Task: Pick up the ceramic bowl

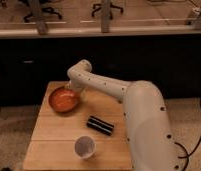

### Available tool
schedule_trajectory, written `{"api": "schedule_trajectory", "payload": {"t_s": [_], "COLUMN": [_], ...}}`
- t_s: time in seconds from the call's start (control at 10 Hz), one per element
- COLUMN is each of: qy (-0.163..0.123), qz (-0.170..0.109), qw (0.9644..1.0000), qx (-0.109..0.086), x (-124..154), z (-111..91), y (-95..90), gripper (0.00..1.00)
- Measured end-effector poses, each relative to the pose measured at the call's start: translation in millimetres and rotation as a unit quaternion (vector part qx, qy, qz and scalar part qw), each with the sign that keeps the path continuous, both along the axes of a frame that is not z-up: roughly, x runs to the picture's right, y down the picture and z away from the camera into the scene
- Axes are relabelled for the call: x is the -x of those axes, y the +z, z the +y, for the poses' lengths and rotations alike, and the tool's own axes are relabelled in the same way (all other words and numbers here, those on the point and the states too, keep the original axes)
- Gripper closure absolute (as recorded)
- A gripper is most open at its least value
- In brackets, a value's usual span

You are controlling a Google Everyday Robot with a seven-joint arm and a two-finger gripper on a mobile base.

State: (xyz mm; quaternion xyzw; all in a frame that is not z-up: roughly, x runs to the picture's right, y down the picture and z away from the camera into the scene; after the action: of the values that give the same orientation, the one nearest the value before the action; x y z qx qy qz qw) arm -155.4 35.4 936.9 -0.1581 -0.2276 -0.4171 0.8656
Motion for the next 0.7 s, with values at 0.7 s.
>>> {"api": "schedule_trajectory", "payload": {"t_s": [0.7], "qy": [0.004], "qz": [-0.013], "qw": [0.9997], "qx": [0.019], "x": [4], "z": [9], "y": [14.0], "gripper": [0.20]}}
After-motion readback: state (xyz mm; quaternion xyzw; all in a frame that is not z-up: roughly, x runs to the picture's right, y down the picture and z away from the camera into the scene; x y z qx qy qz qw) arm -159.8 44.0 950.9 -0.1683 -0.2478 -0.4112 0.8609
